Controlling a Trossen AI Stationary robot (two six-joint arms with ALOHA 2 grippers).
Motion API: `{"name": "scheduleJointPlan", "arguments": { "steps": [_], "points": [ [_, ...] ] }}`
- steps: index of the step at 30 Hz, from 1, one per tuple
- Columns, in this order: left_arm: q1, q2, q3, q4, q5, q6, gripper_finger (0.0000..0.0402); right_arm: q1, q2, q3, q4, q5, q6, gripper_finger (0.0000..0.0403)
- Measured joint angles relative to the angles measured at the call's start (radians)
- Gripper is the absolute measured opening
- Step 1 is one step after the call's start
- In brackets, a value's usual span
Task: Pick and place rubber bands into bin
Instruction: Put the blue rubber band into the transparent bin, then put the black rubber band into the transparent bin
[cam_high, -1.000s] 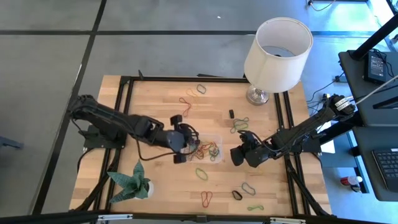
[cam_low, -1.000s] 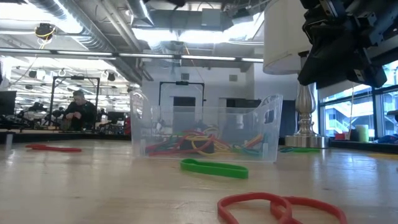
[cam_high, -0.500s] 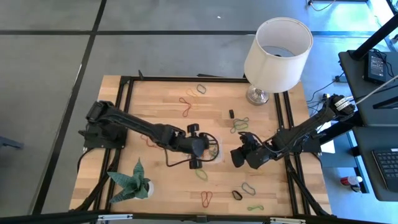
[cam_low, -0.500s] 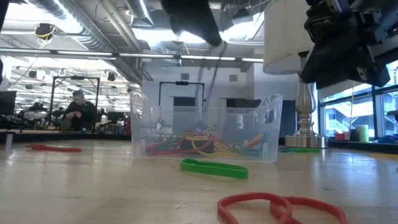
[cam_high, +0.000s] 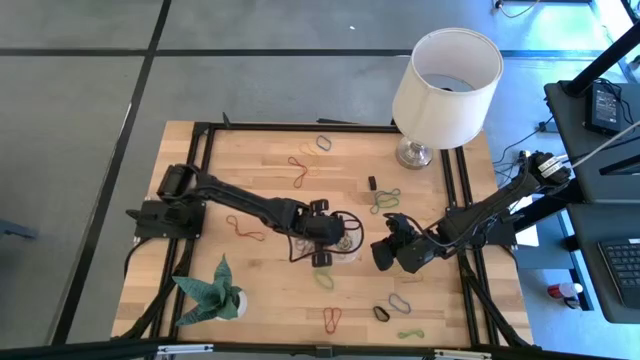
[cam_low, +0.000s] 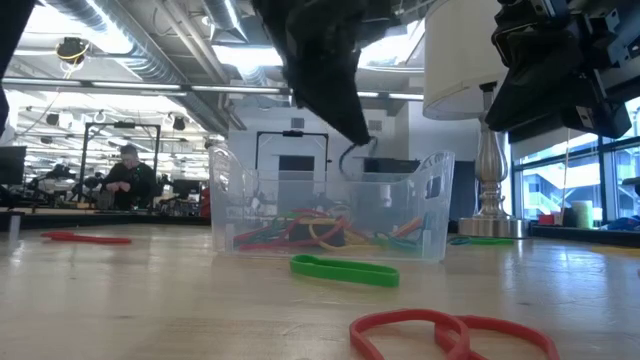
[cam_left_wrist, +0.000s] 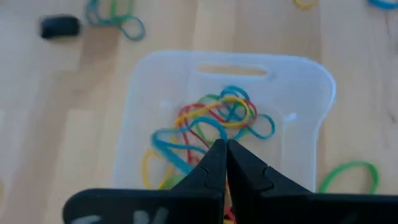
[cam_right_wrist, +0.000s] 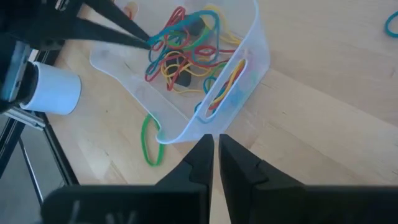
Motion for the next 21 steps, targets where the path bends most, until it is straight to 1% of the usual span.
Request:
{"name": "scheduleJointPlan", "arguments": {
  "steps": [2, 4, 5, 10, 13, 18, 21],
  "points": [
    [0.002, 0.019, 0.002, 0.023, 0.038, 0.0, 0.0003, 0.0, 0.0, 0.0, 0.0, 0.0, 0.0, 0.003],
    [0.001, 0.037, 0.0, -0.008, 0.044, 0.0, 0.0003, 0.0, 0.0, 0.0, 0.0, 0.0, 0.0, 0.003],
    [-0.001, 0.048, 0.0, 0.002, 0.049, 0.0, 0.0002, 0.0, 0.0, 0.0, 0.0, 0.0, 0.0, 0.003],
    [-0.001, 0.085, 0.0, -0.017, 0.12, -0.052, 0.001, 0.0, 0.0, 0.0, -0.001, 0.0, 0.0, 0.003],
    [0.002, 0.087, 0.0, -0.023, 0.126, -0.086, 0.0029, 0.0, 0.0, 0.0, 0.0, 0.0, 0.0, 0.003],
    [0.006, 0.079, 0.0, -0.029, 0.115, -0.091, 0.0072, 0.001, 0.0, 0.0, 0.0, 0.0, 0.0, 0.003],
    [0.006, 0.065, 0.0, -0.066, 0.105, -0.09, 0.0094, 0.011, 0.0, 0.0, -0.001, 0.0, -0.001, 0.003]
  ]
}}
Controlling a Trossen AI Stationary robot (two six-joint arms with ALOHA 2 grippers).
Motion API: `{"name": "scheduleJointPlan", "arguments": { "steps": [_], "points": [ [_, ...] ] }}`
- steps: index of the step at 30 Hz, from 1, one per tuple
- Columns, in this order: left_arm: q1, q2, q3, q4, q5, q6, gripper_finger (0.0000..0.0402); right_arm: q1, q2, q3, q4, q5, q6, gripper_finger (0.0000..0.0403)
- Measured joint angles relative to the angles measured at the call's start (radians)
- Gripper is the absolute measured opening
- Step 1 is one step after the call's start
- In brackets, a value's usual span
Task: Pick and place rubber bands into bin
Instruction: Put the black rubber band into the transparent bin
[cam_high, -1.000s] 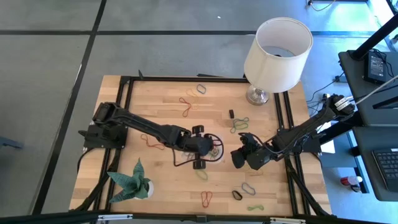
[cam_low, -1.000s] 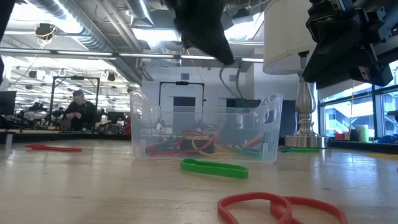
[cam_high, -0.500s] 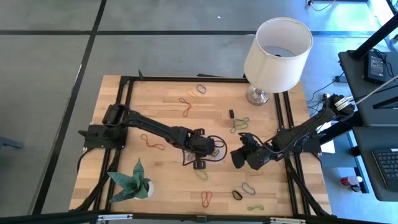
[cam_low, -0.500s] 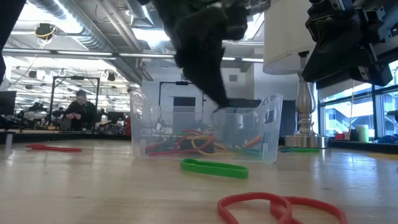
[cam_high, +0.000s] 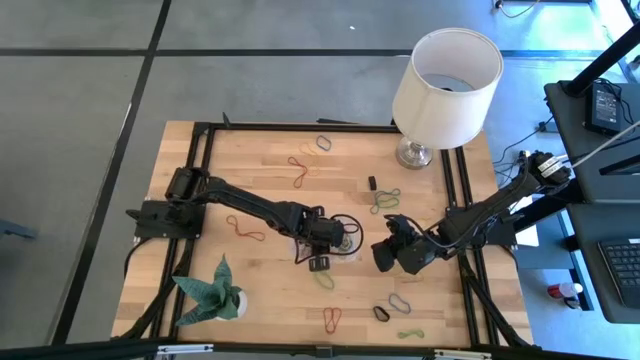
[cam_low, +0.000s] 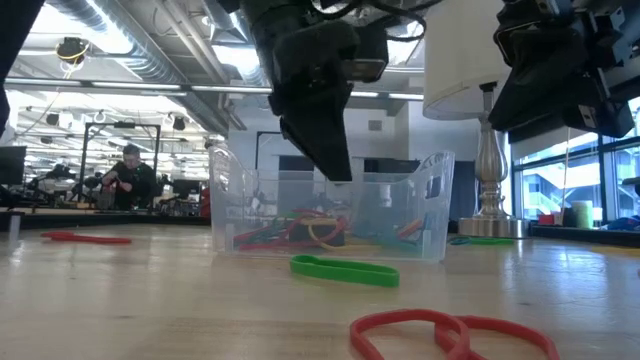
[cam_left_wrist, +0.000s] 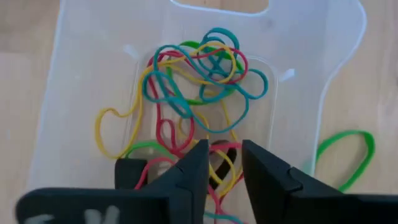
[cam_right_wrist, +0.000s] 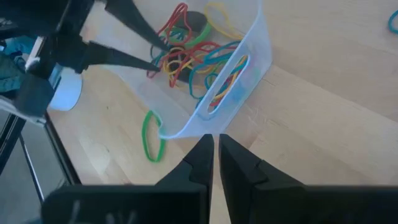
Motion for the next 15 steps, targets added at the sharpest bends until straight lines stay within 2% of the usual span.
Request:
{"name": "scheduleJointPlan", "arguments": {
  "steps": [4, 8, 12, 15],
  "points": [
    [0.005, -0.043, 0.001, -0.086, 0.006, -0.006, 0.0106, 0.02, 0.0, 0.0, -0.002, 0.0, 0.001, 0.003],
    [0.006, -0.108, 0.001, -0.153, 0.007, 0.004, 0.0101, 0.049, 0.0, 0.0, 0.011, 0.0, -0.003, 0.0019],
    [-0.009, -0.177, 0.001, -0.196, 0.015, 0.06, 0.0079, 0.092, 0.0, 0.0, 0.084, 0.008, -0.082, 0.0005],
    [-0.021, -0.229, -0.012, -0.194, 0.032, 0.129, 0.0044, 0.127, 0.0, 0.0, 0.157, 0.068, -0.13, 0.0004]
  ]
}}
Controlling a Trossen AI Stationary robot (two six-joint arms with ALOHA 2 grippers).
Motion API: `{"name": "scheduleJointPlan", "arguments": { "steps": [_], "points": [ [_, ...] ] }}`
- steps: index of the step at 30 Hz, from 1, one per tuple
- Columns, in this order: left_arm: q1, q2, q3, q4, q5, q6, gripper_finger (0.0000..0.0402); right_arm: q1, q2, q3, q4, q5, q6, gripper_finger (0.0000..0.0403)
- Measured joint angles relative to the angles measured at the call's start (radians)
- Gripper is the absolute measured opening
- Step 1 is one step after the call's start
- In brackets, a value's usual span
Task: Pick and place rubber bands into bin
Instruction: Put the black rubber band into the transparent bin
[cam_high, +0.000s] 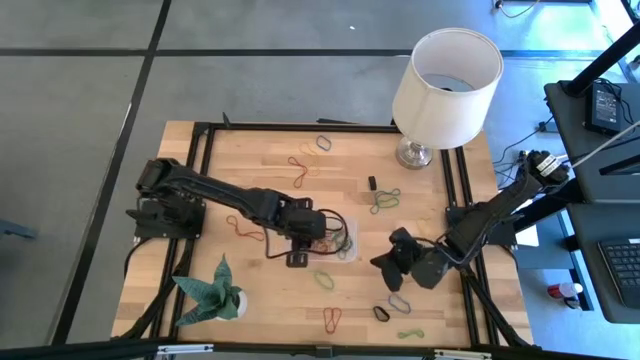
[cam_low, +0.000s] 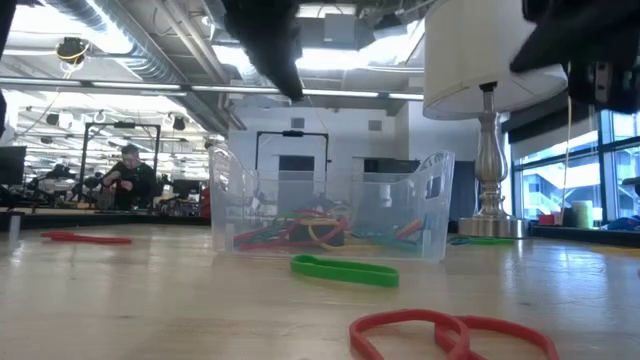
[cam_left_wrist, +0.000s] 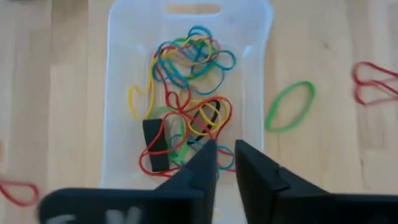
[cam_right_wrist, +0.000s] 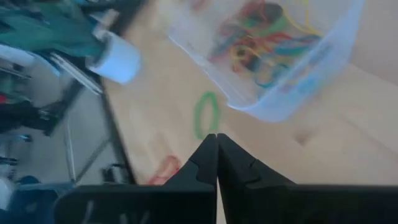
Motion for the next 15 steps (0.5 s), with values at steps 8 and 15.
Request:
{"name": "scheduleJointPlan", "arguments": {
  "steps": [8, 15],
  "points": [
    [0.017, -0.252, -0.308, 0.217, 0.044, 0.037, 0.0001, 0.053, 0.091, 0.166, -0.094, 0.071, -0.056, 0.0002],
    [0.07, -0.565, -0.635, 0.385, 0.077, 0.033, 0.0001, 0.043, 0.3, 0.482, -0.575, -0.155, 0.122, 0.0001]
  ]
}}
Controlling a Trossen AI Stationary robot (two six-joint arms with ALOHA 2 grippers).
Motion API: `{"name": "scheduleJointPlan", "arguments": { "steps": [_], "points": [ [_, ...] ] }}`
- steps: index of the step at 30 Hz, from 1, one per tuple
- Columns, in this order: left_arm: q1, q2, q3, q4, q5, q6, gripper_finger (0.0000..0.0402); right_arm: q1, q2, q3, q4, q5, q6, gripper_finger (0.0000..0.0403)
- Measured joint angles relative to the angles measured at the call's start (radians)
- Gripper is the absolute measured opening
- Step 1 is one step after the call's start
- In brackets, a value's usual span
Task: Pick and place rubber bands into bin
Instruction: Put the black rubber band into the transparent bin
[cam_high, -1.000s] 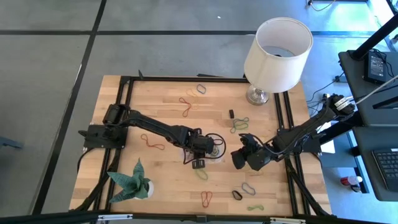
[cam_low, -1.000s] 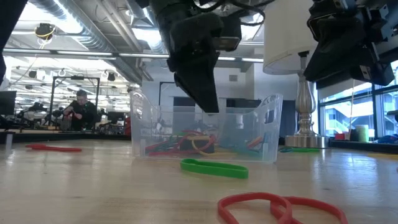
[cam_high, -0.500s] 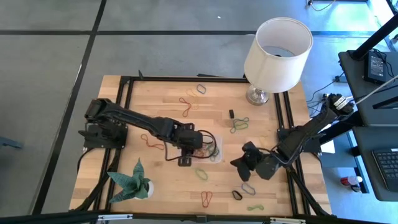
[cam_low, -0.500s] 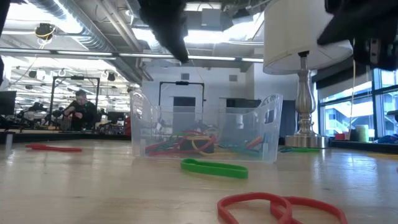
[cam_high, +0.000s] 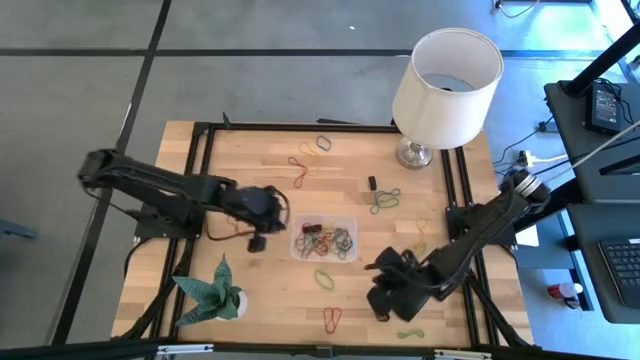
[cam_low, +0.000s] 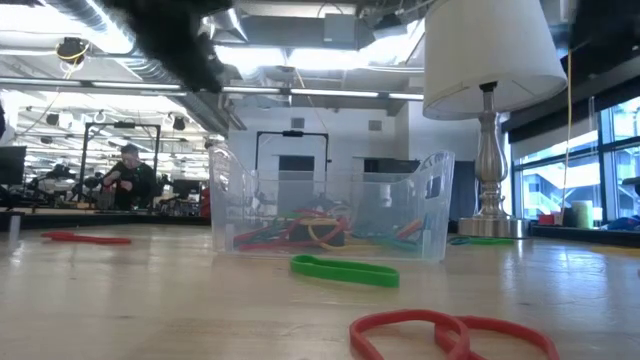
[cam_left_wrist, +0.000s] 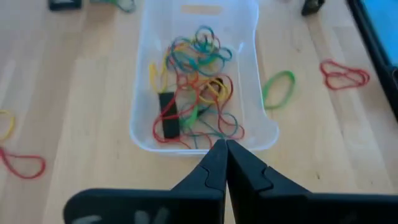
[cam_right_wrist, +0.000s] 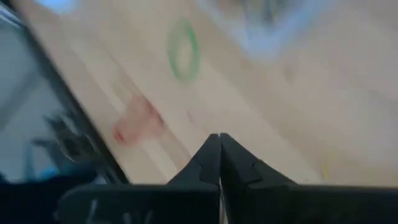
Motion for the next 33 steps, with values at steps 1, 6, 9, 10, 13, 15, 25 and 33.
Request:
{"name": "scheduleJointPlan", "arguments": {
  "steps": [1, 6, 9, 10, 13, 15, 25, 33],
  "points": [
    [0.01, -0.047, -0.036, 0.0, 0.002, 0.0, 0.0001, -0.002, 0.035, 0.038, -0.053, -0.058, 0.034, 0.0001],
    [0.062, -0.249, -0.161, 0.012, 0.03, 0.008, 0.0002, -0.003, 0.191, 0.155, -0.157, -0.359, 0.095, 0.0012],
    [0.096, -0.339, -0.201, 0.013, 0.042, 0.019, 0.0001, 0.006, 0.265, 0.183, -0.153, -0.451, 0.129, 0.0027],
    [0.103, -0.372, -0.214, 0.006, 0.05, 0.023, 0.0001, 0.01, 0.288, 0.194, -0.146, -0.461, 0.134, 0.0032],
    [0.124, -0.432, -0.234, 0.008, 0.084, 0.04, 0.0002, 0.016, 0.339, 0.218, -0.131, -0.466, 0.134, 0.005],
    [0.131, -0.464, -0.236, -0.027, 0.094, 0.057, 0.0002, 0.017, 0.362, 0.227, -0.115, -0.466, 0.134, 0.0064],
    [0.141, -0.494, -0.236, -0.048, 0.122, 0.125, 0.0001, 0.007, 0.443, 0.215, -0.12, -0.434, 0.138, 0.0085],
    [0.162, -0.509, -0.236, -0.088, 0.125, 0.18, 0.0001, -0.008, 0.46, 0.214, -0.096, -0.438, 0.251, 0.0008]
  ]
}}
